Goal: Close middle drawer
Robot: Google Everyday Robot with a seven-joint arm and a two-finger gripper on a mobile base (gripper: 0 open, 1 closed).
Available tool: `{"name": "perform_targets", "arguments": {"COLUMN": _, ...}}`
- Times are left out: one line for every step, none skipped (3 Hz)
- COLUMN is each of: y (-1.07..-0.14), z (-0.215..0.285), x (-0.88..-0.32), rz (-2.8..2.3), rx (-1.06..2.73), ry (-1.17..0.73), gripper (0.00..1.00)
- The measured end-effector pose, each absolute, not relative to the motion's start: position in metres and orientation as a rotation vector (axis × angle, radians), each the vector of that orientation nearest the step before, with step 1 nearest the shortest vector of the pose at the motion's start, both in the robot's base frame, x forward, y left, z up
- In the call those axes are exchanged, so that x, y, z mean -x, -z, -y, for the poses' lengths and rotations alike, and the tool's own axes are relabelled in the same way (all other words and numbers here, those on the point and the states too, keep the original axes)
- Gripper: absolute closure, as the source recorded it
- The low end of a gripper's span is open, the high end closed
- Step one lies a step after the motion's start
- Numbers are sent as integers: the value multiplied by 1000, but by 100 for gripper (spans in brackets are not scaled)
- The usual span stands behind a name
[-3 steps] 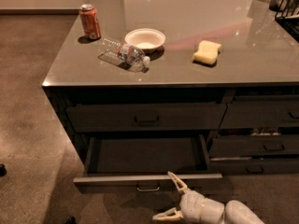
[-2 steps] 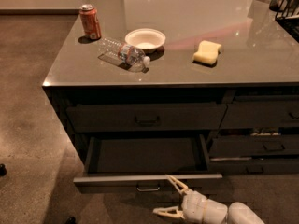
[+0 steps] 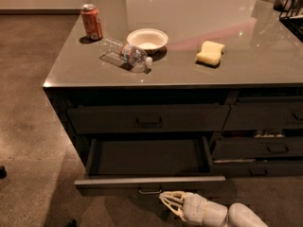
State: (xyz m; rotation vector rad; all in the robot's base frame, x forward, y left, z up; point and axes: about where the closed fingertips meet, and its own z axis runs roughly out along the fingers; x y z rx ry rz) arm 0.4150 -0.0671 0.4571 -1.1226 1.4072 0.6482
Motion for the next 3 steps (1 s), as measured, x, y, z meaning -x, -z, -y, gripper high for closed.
{"name": "perform_targets", "arguments": {"y": -426, "z": 70, "x": -425, "rz": -1480, "rx": 1146, "ry": -635, "gripper": 96}}
{"name": "perform_targets", "arguments": {"y": -401, "z": 74, "x": -436, "rz": -1527, "rx": 1147, "ry": -635, "gripper": 100}}
{"name": "perform_targets", "arguments": {"y": -384, "z": 75, "x": -452, "rz": -1554, "rx": 1151, "ry": -639, "gripper": 100}}
